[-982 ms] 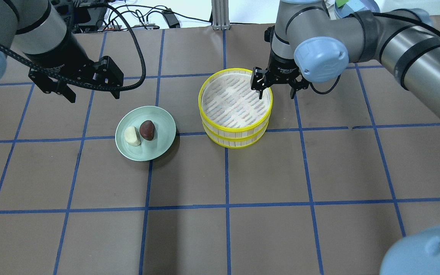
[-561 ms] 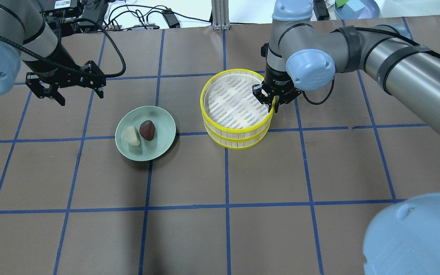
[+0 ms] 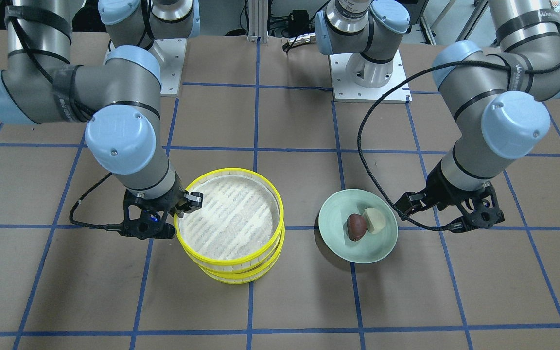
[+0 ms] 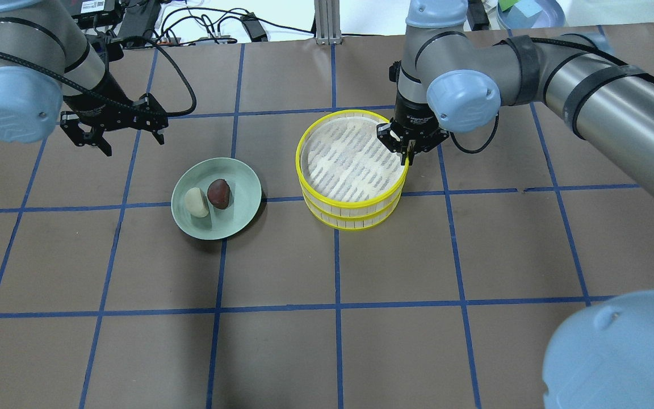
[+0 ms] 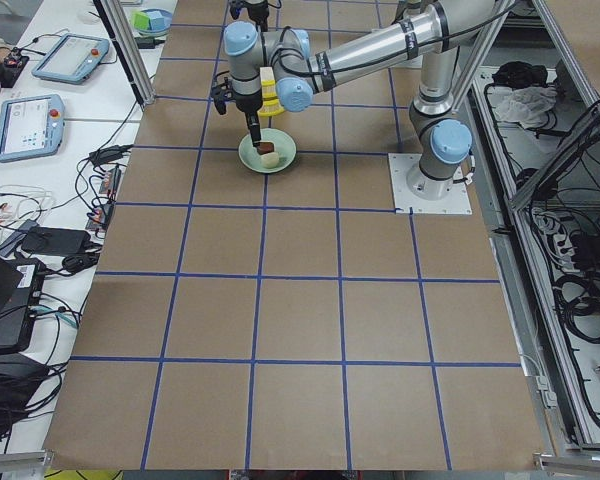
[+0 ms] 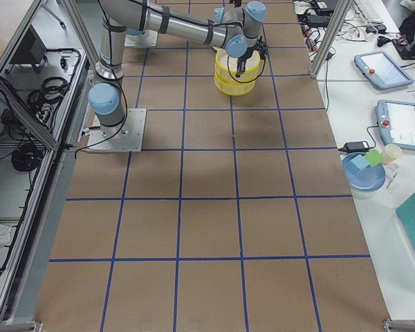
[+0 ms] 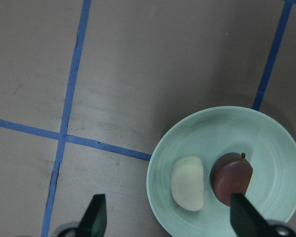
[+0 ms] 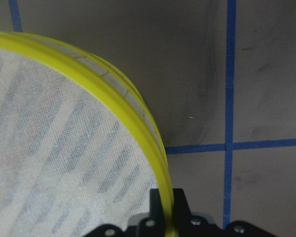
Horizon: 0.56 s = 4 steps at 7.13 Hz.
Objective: Place buns in different layers of steamer
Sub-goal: 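Grasp the top steamer tier rim with the right gripper and lift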
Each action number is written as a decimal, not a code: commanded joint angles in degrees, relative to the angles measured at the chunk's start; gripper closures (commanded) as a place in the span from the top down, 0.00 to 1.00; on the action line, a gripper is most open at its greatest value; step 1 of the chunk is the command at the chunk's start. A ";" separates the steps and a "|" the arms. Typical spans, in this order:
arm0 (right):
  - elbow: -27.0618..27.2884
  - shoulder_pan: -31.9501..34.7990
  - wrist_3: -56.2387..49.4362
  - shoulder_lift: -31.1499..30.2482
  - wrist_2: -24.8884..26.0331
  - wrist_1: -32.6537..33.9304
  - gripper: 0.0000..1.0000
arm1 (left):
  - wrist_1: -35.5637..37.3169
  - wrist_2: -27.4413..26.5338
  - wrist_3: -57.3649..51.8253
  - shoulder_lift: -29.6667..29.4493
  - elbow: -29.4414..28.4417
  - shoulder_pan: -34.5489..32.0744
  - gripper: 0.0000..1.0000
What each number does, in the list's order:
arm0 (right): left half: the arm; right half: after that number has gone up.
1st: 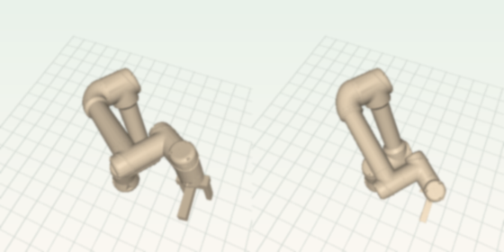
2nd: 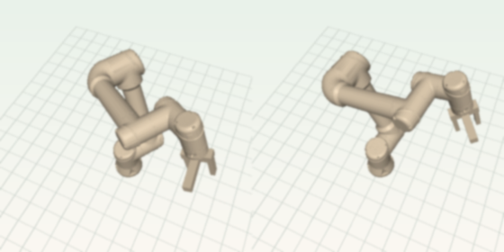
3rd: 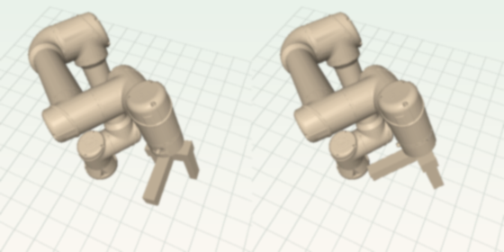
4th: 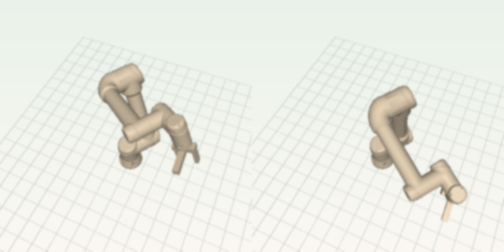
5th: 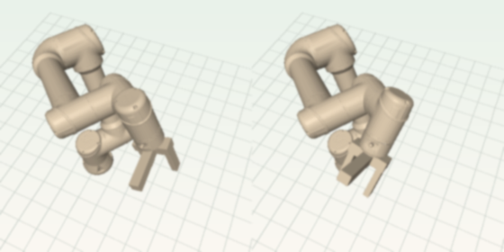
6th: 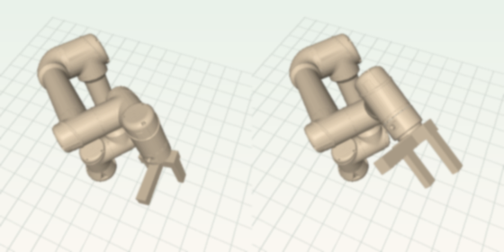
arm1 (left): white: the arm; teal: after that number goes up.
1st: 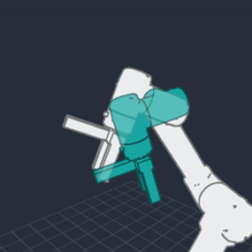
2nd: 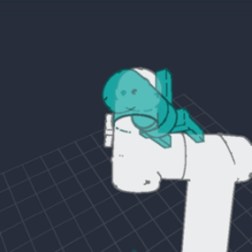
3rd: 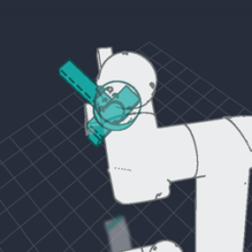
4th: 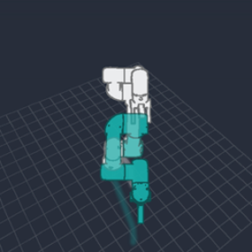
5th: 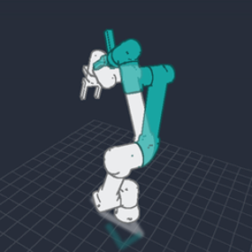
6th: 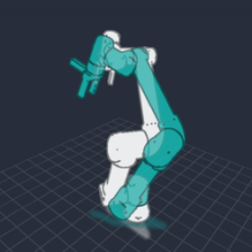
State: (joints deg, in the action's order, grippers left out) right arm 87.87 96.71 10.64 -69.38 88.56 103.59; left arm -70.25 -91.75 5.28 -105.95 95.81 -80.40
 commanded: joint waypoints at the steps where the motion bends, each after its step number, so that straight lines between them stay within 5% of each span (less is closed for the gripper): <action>1: -2.17 -5.00 -3.48 -3.12 0.56 -6.09 0.00 | 0.64 0.51 1.83 -4.69 0.60 -0.02 0.79; 4: -2.09 -17.30 -24.72 -7.16 6.34 -11.82 0.00 | 0.56 2.63 2.37 -7.16 1.39 -0.02 0.78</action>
State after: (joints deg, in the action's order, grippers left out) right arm 85.82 84.12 -5.98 -74.95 92.21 93.75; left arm -69.68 -89.54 7.52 -112.21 96.94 -80.42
